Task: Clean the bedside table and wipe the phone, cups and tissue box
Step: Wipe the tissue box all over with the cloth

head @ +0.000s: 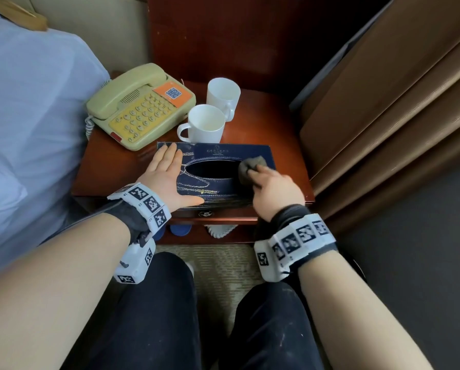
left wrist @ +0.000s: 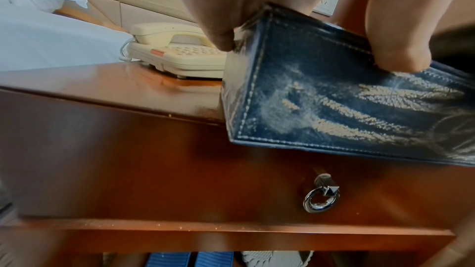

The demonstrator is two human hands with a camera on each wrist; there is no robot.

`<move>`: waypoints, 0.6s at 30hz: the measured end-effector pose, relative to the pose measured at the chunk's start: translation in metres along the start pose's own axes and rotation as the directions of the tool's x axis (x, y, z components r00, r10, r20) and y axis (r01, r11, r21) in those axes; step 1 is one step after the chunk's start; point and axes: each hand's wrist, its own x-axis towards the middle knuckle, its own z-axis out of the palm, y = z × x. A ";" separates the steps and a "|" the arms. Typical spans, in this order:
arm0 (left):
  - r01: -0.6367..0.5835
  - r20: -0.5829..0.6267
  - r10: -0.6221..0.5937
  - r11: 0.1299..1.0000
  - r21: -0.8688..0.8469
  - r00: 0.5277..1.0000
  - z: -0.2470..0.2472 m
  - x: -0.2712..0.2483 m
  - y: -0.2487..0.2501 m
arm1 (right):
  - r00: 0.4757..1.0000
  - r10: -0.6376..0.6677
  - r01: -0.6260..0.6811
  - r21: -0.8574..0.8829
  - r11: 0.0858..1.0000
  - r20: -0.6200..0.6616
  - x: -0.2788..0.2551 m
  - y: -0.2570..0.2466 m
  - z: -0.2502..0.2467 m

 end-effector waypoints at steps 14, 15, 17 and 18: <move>-0.083 0.183 0.076 0.996 0.028 0.980 -0.017 0.004 -0.015 | 0.995 -0.095 0.097 -0.052 0.994 0.034 -0.009 -0.024 0.012; -0.104 0.215 0.090 0.993 0.053 0.972 -0.021 0.005 -0.018 | 0.992 -0.118 0.121 -0.087 0.989 0.042 -0.011 -0.030 0.014; -0.130 0.248 0.104 0.987 0.090 0.963 -0.025 0.008 -0.023 | 0.968 -0.239 0.249 -0.159 0.955 0.076 -0.018 -0.040 0.019; -0.136 0.254 0.107 0.986 0.099 0.961 -0.026 0.008 -0.024 | 0.942 -0.314 0.333 -0.199 0.922 0.119 -0.021 -0.044 0.022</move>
